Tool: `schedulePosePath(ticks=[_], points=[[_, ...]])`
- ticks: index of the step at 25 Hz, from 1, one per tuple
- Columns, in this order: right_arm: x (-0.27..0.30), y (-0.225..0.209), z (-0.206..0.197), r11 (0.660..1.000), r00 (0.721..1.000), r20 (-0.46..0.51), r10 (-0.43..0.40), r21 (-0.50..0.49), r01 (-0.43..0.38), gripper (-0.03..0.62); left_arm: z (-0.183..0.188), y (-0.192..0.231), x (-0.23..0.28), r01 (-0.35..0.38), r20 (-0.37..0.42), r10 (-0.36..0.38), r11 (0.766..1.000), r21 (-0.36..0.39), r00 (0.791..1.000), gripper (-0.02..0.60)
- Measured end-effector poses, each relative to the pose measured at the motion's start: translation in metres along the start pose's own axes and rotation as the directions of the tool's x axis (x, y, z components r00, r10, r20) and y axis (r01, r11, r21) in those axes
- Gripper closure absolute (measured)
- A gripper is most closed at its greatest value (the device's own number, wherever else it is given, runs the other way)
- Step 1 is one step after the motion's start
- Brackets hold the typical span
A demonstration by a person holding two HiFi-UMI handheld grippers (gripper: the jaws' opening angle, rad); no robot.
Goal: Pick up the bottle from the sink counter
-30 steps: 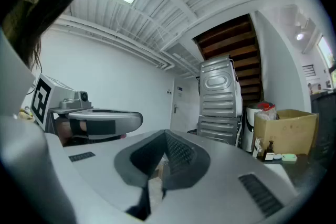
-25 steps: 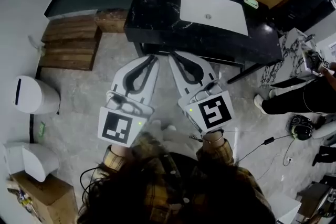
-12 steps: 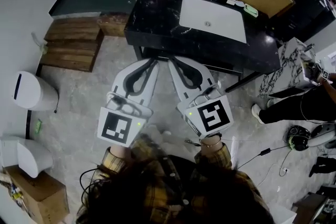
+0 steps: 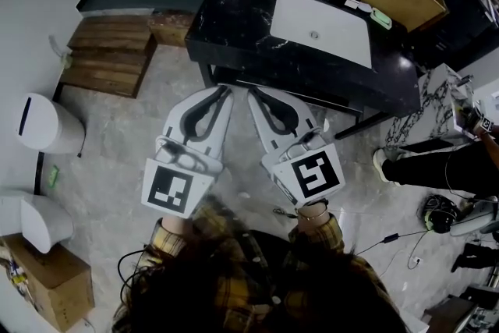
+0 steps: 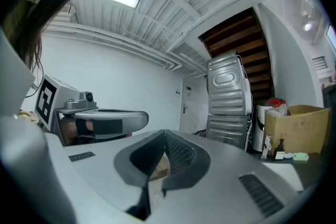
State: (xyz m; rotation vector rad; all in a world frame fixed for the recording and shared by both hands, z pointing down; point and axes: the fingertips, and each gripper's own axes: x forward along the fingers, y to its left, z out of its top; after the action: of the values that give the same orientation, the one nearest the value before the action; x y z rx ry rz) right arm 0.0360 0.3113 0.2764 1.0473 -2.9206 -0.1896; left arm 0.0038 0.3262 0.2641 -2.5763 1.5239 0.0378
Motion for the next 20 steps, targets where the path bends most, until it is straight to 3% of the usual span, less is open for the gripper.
schedulePosePath(ticks=[20], points=[[0.171,-0.111,-0.005,0.994,0.993,-0.038,-0.11,-0.014,0.11,0.577,-0.021,0.162,0.142,0.09,-0.002,-0.09,0.996,-0.002,0.996,0.548]])
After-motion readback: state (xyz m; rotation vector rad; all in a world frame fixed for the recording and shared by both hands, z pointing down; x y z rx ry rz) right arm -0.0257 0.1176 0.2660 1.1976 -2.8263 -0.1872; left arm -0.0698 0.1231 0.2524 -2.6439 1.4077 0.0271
